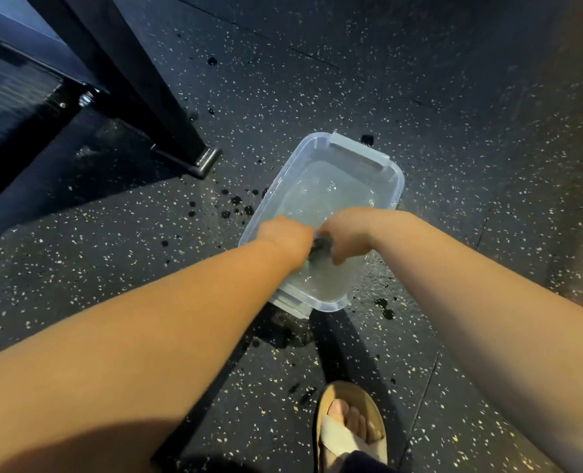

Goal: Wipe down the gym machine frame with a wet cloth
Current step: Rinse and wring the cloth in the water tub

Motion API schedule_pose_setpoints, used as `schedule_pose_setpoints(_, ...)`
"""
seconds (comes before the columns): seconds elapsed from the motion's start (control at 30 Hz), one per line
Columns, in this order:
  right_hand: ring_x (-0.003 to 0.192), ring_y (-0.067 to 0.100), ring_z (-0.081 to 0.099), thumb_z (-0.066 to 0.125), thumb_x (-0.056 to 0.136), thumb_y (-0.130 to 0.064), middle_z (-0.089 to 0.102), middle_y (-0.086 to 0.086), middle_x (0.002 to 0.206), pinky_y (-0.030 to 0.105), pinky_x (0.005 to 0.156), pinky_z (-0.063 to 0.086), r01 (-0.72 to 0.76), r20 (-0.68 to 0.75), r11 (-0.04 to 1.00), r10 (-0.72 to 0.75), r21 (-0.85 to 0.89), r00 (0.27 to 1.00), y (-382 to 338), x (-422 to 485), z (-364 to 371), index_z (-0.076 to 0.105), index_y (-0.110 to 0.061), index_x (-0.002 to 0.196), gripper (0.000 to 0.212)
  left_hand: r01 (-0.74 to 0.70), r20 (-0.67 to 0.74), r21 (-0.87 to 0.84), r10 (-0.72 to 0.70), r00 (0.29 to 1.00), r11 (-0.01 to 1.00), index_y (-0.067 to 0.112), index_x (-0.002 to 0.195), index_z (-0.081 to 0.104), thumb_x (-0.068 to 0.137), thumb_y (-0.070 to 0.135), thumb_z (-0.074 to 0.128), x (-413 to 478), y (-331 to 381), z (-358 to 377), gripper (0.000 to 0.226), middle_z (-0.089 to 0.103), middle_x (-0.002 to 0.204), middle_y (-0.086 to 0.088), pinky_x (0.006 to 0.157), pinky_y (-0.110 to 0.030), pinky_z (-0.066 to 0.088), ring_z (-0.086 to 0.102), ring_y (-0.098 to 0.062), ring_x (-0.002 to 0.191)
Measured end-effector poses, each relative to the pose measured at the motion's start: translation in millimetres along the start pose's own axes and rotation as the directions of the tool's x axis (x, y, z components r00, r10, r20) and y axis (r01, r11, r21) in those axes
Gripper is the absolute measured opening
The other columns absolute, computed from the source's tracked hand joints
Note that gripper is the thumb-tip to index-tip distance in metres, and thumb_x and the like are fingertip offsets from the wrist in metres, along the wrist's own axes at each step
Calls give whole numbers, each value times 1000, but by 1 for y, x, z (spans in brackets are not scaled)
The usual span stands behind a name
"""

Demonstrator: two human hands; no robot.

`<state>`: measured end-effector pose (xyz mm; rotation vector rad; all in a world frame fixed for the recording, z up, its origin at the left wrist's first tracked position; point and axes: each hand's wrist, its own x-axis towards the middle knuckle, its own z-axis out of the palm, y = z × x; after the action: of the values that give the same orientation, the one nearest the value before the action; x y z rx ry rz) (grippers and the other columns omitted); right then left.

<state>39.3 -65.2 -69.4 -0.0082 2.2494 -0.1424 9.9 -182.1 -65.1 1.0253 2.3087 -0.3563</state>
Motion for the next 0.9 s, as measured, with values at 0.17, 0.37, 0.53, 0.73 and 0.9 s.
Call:
schedule_pose_setpoints(0.17,120,17,50,84,68,-27,52,-1,135,32,103,40,151,-97,906,-122,395,988,11,-11,-9,39,-17,139,85,-9,-301,-366,-109,947,931,24,116,46,83,14,60,-19,-16,-24,37,46,101,-9,69,-34,40,52,-33,95)
schedule_pose_setpoints(0.37,62,19,63,78,64,1,64,9,70,39,63,55,369,-253,363,-329,856,910,1,-25,-22,56,2,81,28,-286,-456,-676,-80,887,679,26,98,54,71,7,64,-45,-27,-66,34,63,94,3,68,-25,45,57,-19,80)
schedule_pose_setpoints(0.53,84,38,60,69,67,-6,57,38,100,44,73,50,404,-392,85,-132,911,911,2,-14,-19,57,3,106,42,-350,-413,-906,-326,850,238,21,102,59,80,-5,60,-52,-47,-48,34,66,96,8,69,-14,52,65,-2,84)
schedule_pose_setpoints(0.73,72,21,61,59,73,-7,63,12,80,35,65,53,357,-402,-308,-97,882,910,-4,-14,-14,59,-6,91,18,-279,-171,-938,-427,888,-204,14,97,59,85,-1,64,-43,-26,5,19,69,97,-4,82,-27,56,66,-15,89)
schedule_pose_setpoints(0.9,58,18,57,66,76,-24,56,6,68,27,56,47,323,-285,-365,156,873,946,-2,-12,-14,54,-14,82,17,-106,-96,-994,-341,935,-11,20,83,54,75,12,77,-42,-15,14,27,60,91,-1,96,-41,49,64,-22,96)
